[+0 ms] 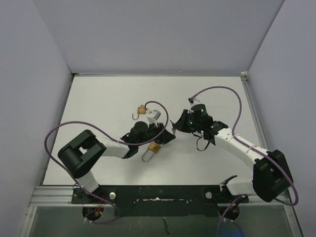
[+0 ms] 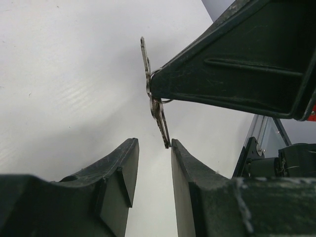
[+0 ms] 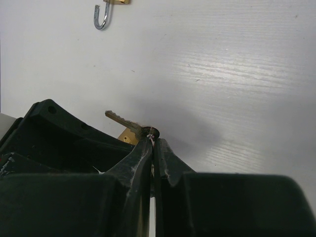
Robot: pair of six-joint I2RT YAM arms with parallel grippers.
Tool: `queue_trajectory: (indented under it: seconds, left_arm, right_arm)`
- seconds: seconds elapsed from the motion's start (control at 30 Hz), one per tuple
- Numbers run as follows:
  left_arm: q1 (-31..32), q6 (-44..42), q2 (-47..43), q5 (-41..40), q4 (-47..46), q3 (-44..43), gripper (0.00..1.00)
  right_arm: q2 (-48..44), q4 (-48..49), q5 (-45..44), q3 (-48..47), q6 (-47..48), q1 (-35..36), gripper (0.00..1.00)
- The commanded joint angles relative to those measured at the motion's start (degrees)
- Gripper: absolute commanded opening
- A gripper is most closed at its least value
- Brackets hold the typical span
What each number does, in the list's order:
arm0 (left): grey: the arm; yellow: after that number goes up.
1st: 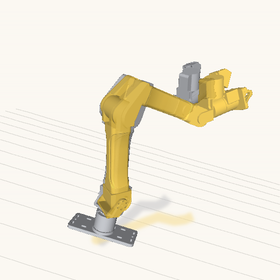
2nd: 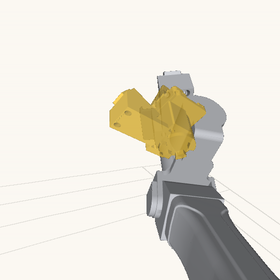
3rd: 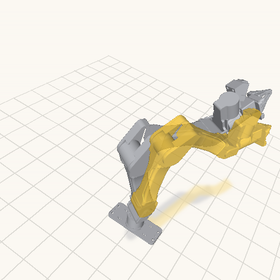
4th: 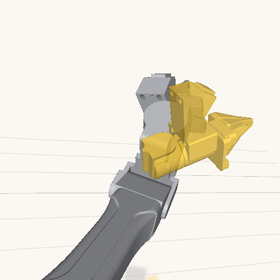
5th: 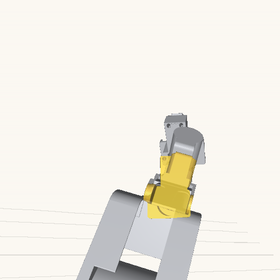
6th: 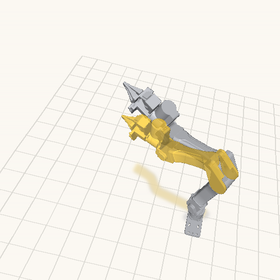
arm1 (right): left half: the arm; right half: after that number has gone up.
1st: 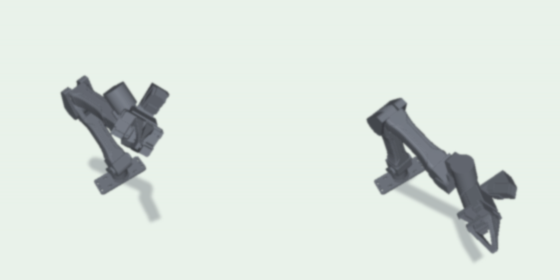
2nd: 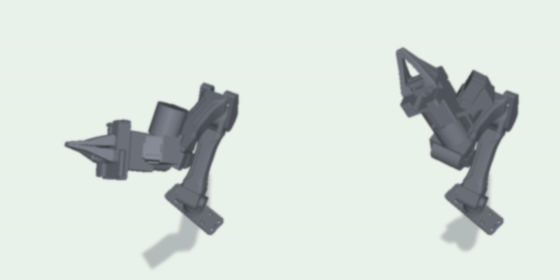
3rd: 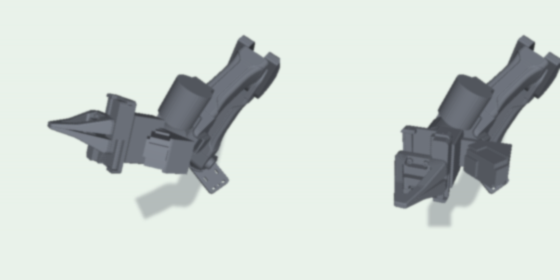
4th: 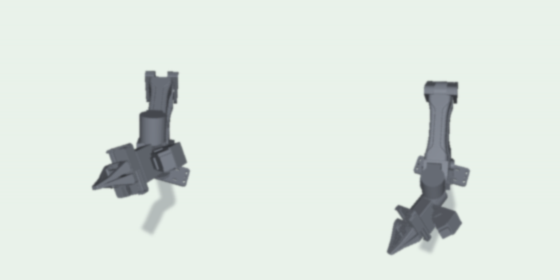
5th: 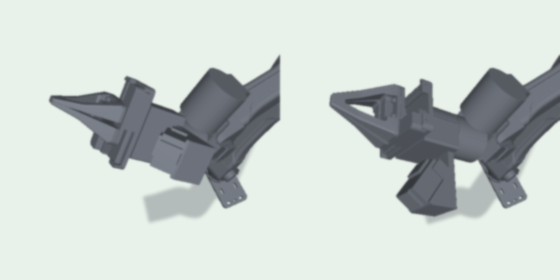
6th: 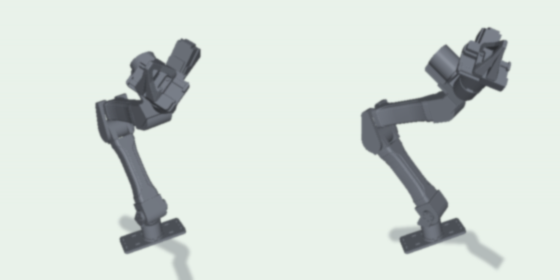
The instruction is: Unlock with the key
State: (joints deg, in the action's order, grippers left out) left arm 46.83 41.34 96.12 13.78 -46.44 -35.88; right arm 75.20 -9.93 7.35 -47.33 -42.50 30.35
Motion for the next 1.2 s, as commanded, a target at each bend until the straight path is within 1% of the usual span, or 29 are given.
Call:
queue_trajectory:
  seconds: [0.0, 0.37, 0.57, 0.67, 0.9, 1.17]
  left_arm:
    - [0.3, 0.0, 1.2, -0.6, -1.7, -3.7, 0.31]
    - [0.3, 0.7, 2.6, -0.5, -2.6, -4.6, 0.31]
    - [0.3, 1.0, 1.7, -1.3, -1.9, -4.1, 0.31]
    - [0.3, 0.7, 1.1, -3.0, 1.1, -4.6, 0.31]
    - [0.3, -0.6, -2.3, -10.2, 12.2, -6.1, 0.3]
    - [0.3, -1.1, -6.0, -14.3, 15.7, -4.6, 0.3]
  right_arm:
    - [-2.1, 1.8, 0.4, -2.8, 0.0, 0.3, 0.0]
    - [-2.7, 1.8, 0.1, -2.9, -0.5, 0.9, 0.0]
    - [-2.4, 1.4, -0.2, -3.1, -0.5, 0.8, 0.0]
    - [-2.3, 0.9, -0.5, -3.1, -0.6, 0.9, 0.0]
    - [-1.8, -0.7, -2.3, -3.1, -0.6, 0.8, 0.0]
    - [-0.8, -1.0, -2.7, -3.1, -0.7, 0.7, 0.0]
